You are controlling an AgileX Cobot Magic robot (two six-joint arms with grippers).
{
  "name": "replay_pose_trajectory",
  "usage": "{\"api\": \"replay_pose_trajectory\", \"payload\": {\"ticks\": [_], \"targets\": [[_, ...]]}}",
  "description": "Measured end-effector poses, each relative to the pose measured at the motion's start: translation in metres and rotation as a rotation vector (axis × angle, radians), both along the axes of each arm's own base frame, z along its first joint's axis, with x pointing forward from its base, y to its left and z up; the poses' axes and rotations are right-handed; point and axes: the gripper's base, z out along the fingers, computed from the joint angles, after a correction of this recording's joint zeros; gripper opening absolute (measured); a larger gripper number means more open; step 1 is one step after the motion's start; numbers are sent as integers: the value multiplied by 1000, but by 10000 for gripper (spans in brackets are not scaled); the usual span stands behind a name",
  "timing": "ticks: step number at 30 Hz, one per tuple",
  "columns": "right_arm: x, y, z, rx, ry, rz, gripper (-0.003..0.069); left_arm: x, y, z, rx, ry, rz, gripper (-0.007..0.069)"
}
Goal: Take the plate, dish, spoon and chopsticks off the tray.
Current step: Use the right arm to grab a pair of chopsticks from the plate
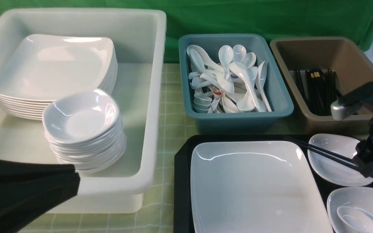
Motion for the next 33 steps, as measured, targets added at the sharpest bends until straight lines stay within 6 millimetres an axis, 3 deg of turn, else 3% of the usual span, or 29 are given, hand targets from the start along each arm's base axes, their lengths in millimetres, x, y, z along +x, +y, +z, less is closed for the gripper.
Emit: {"api": "replay_pose_trajectory", "payload": {"ticks": [5, 17, 30, 33], "targets": [[15, 1, -20, 1, -25, 45, 489, -2, 1, 0, 3, -9, -1, 11], [33, 4, -50, -3, -35, 138, 433, -2, 1, 0, 1, -7, 1, 11], [31, 5, -57, -20, 31, 240, 146, -2, 1, 1, -4, -2, 0, 11], [28, 8, -57, -29, 66, 297, 135, -2, 1, 1, -4, -2, 0, 11]]}}
